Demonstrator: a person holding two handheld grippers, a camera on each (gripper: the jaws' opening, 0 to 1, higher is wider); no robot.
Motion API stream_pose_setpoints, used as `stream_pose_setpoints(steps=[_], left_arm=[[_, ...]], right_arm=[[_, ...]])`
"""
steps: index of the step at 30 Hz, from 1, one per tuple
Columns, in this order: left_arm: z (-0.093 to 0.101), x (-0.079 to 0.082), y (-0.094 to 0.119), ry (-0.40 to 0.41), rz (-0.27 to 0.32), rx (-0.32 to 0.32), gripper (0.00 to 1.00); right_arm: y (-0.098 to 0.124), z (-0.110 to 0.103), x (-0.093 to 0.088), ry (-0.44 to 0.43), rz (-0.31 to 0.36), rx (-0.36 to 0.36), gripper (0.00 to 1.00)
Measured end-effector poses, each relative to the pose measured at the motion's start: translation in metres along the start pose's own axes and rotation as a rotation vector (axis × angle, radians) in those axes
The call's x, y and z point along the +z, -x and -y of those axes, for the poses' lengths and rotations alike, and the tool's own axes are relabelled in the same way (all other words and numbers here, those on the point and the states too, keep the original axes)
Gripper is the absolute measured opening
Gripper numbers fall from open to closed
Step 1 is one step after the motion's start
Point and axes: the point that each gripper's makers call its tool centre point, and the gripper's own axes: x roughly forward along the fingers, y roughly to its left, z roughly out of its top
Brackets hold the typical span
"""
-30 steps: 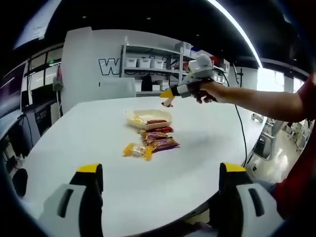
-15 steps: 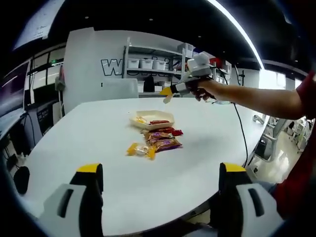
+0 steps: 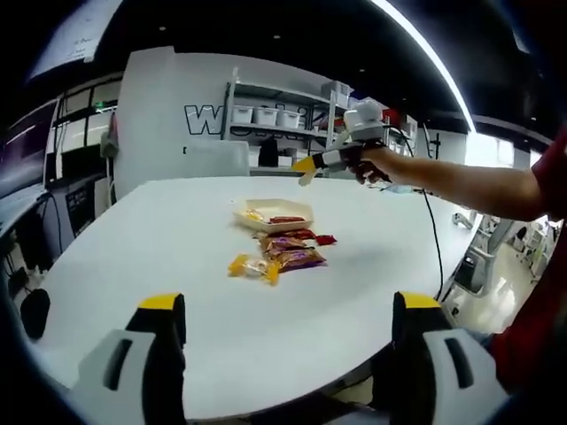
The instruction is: Place the target food into the container with the food tongs after gripping and lifting it, then release it inside without dropping or visibly crushing the food.
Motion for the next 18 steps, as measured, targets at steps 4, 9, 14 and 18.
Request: stream_pose_setpoints(steps=[4,9,14,18], left_arm=[[0.001,0.001,-0.001,0.010,0.007,-0.005,0.95],[0.002,-0.001,-0.003,0.003,-0.003,-0.006,0.95],[0.004,-0.001,-0.004,-0.007,-0.009,-0.006,0.95],[0.006,0.002,-0.004,-0.022,-0.012,-0.004,0.95]], right_arm=[[0.001,-0.001,-0.003,-0.013,0.000,0.003,0.19],[0.002,-0.001,-0.009,-0.018,-0.005,0.005,0.19],[0.004,0.000,-0.009,-0.024,-0.001,0.007,0.19],[0.011,0.000,-0.006,-0.031,0.015,0.011,0.19]])
